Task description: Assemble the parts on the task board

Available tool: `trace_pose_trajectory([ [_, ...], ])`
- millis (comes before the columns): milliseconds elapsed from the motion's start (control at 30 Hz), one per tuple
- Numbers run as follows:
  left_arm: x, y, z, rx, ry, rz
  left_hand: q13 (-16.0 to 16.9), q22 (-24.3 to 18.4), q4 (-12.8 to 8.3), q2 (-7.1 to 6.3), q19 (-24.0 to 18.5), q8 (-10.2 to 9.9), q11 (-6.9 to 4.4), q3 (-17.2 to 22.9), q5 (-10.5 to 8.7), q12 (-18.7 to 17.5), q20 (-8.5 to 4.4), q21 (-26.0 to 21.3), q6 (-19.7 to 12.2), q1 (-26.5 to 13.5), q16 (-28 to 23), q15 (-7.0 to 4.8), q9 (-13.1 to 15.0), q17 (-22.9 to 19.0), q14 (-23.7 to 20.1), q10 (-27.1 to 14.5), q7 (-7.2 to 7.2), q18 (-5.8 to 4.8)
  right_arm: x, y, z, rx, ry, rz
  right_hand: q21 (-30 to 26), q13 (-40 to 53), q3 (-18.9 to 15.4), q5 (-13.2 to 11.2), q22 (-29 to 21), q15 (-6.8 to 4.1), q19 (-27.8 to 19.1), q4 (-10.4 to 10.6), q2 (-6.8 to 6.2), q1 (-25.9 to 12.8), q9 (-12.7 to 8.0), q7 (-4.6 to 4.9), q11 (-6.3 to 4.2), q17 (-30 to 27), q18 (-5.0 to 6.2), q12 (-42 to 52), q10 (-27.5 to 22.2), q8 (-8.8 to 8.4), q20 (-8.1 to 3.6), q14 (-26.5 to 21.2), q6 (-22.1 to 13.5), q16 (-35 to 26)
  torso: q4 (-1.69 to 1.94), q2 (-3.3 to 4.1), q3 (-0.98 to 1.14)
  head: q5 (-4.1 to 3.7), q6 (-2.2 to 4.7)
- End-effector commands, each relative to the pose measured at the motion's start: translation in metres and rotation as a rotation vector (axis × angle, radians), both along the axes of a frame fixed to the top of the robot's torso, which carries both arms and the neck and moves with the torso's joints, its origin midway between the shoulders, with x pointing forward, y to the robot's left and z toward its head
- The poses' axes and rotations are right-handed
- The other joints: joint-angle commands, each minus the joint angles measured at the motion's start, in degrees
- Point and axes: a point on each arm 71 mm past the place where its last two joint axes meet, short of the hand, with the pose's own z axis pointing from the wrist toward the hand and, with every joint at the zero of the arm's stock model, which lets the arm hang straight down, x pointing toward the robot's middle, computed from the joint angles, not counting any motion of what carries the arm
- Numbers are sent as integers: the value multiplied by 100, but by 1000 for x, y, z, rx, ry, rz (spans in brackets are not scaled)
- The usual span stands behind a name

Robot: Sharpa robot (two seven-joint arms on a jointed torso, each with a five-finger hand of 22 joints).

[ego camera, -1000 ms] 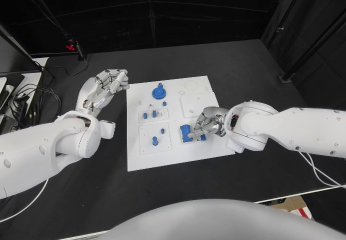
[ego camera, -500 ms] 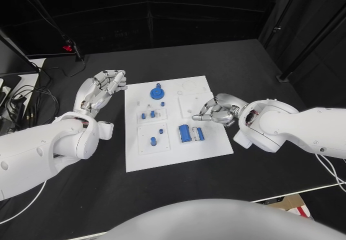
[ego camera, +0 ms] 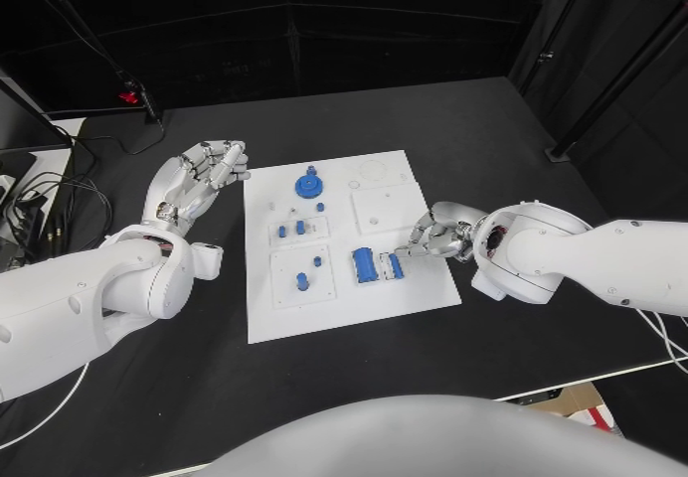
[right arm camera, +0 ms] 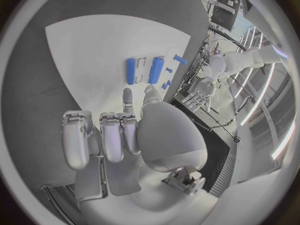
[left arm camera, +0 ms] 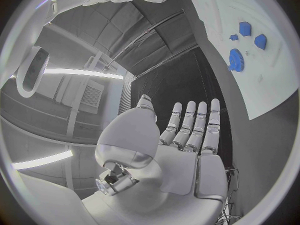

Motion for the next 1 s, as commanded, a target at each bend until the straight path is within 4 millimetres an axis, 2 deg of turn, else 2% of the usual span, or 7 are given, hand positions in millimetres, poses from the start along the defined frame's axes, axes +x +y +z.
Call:
trace_pose_trajectory([
  [33,-1,-2,3,-16,-31,-18,-15,-12,5,13,-1,38,4,-38,31,44,17,0,-38,52,44,-16,-13,-17,-33,-42,827,-93,0,-1,-3,-156,19,34,19,1492,12,49,1509,43,597,-50,12,69,-33,10,56,1509,-42,14,596,7,64,596,-70,14,9,4,4,-3,1],
  [300,-1,-1,3,-15,-30,-16,-19,-13,5,15,-1,40,4,-38,33,47,17,0,-38,53,47,-16,-16,-21,-34,-42,827,-93,1,5,-4,-194,12,61,19,1492,14,53,1509,66,597,-61,4,100,-93,41,82,1509,-42,14,596,-43,85,596,-139,14,2,2,0,6,1],
  [633,-1,0,2,-15,-28,-16,-19,-13,5,15,-1,40,4,-38,33,47,17,0,-38,53,47,-16,-16,-21,-34,-42,827,-93,3,16,-4,-183,4,90,19,1492,4,94,1509,85,597,-47,-1,84,-133,59,99,1509,-42,14,596,-63,101,596,-146,14,10,4,3,7,1],
  [1000,-1,0,2,-15,-28,-16,-26,-15,5,18,-3,43,4,-40,38,52,17,1,-39,55,53,-16,-21,-29,-35,-44,827,-93,5,24,-10,-237,38,132,19,1492,46,37,1509,125,597,-88,17,166,-293,82,129,1509,-42,14,596,-163,145,596,-187,14,4,1,-2,3,1],
])
